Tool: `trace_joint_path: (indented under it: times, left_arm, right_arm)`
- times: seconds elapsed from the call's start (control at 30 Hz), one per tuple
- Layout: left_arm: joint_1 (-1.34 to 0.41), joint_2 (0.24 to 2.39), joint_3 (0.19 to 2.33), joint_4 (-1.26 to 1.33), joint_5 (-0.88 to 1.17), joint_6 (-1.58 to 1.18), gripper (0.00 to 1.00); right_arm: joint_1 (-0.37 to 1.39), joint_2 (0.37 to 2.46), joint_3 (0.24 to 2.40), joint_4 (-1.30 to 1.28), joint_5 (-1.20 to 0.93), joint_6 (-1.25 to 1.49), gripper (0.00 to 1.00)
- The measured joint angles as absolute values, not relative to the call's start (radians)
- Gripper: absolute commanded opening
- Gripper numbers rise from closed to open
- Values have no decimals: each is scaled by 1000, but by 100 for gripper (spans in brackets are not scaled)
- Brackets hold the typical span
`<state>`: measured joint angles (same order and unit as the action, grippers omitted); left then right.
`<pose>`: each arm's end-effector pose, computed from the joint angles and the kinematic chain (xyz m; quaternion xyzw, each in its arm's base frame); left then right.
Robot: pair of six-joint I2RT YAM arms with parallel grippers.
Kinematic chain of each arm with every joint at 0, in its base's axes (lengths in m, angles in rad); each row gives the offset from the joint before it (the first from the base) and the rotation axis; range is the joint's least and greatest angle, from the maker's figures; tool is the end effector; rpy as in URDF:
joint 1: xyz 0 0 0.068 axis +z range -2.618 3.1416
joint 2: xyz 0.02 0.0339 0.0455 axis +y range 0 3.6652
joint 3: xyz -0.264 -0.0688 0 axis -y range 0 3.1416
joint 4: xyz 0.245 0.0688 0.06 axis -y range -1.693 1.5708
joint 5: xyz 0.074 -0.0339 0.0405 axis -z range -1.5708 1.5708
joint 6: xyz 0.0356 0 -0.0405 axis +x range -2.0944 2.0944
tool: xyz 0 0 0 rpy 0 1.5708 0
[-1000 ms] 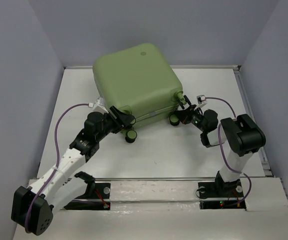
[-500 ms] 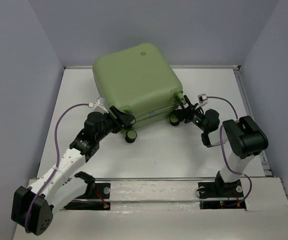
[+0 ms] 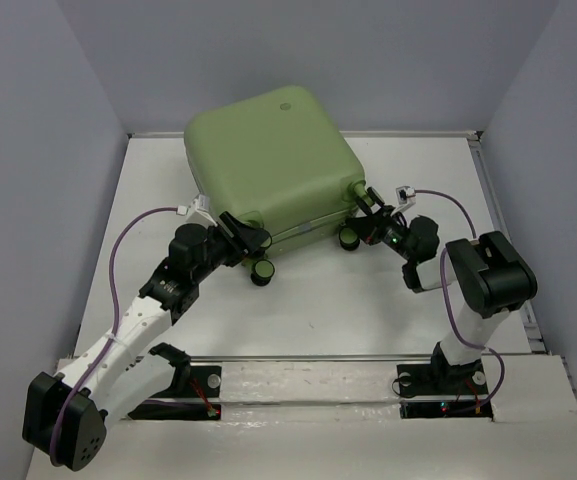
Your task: Pack the luggage
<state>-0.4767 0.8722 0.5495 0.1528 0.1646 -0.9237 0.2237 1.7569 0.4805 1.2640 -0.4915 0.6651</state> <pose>0.1831 -0.1011 0.2764 -0.1172 0.7548 -0.4620 0.4507 0.2915 0.0835 0.1546 -0.0157 0.7108 0.4493 0.5410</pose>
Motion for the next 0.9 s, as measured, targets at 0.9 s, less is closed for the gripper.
trace_joint_path:
  times: [0.9]
  left_arm:
    - [-588,1139,736,280,245,-1056,6]
  right_arm:
    - [1049,1848,679,1299,107,404,7]
